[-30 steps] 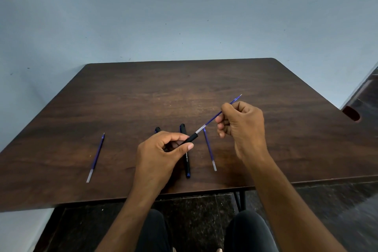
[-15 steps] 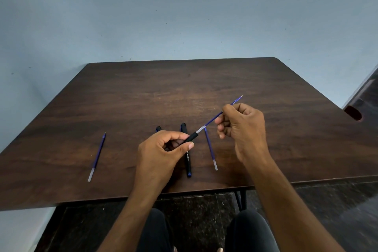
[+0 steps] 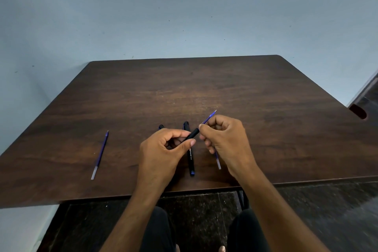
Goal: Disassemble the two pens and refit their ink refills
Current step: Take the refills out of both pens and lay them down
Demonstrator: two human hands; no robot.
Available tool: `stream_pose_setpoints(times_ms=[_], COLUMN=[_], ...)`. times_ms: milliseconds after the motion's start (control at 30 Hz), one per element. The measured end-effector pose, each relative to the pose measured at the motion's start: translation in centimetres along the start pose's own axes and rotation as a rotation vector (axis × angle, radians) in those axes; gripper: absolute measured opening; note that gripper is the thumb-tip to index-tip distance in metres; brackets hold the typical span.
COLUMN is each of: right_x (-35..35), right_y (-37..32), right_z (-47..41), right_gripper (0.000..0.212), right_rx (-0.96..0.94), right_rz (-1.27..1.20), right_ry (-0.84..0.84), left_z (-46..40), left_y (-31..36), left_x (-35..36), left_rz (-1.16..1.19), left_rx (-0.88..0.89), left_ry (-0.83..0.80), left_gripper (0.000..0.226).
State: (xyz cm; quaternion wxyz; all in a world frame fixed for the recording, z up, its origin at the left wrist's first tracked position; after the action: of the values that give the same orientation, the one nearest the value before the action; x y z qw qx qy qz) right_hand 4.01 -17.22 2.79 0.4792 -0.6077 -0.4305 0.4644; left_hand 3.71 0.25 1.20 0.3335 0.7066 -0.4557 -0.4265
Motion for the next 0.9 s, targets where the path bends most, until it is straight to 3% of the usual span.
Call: stream_pose_setpoints(times_ms=[100,267,700,900], right_x=[-0.3,-1.2,-0.9,0.6], right_y=[0.0,0.1,-0.1,-1.7], right_z=[0.0,0.0,-0.3,-0.7], right_gripper=[0.007,0.011,0.014,0.022], right_rx=[0.012,0.061,0.08,0.012], right_rz=[-0.072,-0.407,-0.414,-0.44], right_ry=[-0.013,0.013,-0.009,-0.091], left_z=[0.0,0.1,0.8,0.8], left_y=[0.0,0.5,2.7,2.6], left_x=[0.0,-0.2,-1.0,-2.5], left_rz=[0.016,-0.02,-0.081,-0.12], left_rx=[-0.019,-0.014,0.087,0.031], left_ry=[0.013,0.005,0.108,0.155], left_gripper=[0.023,0.024,0.022,0.019])
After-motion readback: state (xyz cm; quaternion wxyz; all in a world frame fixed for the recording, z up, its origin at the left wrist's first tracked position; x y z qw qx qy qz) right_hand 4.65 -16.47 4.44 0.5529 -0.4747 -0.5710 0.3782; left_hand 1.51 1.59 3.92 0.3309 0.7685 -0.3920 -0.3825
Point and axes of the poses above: each hand's wrist, its own z-axis away from the middle knuckle, its own x-axis out of the palm, y = z × x, the point moved 5 cm from there along -z, towards the middle knuckle, and after that the axes turned 2 degrees about y, right-handed, at the moved point
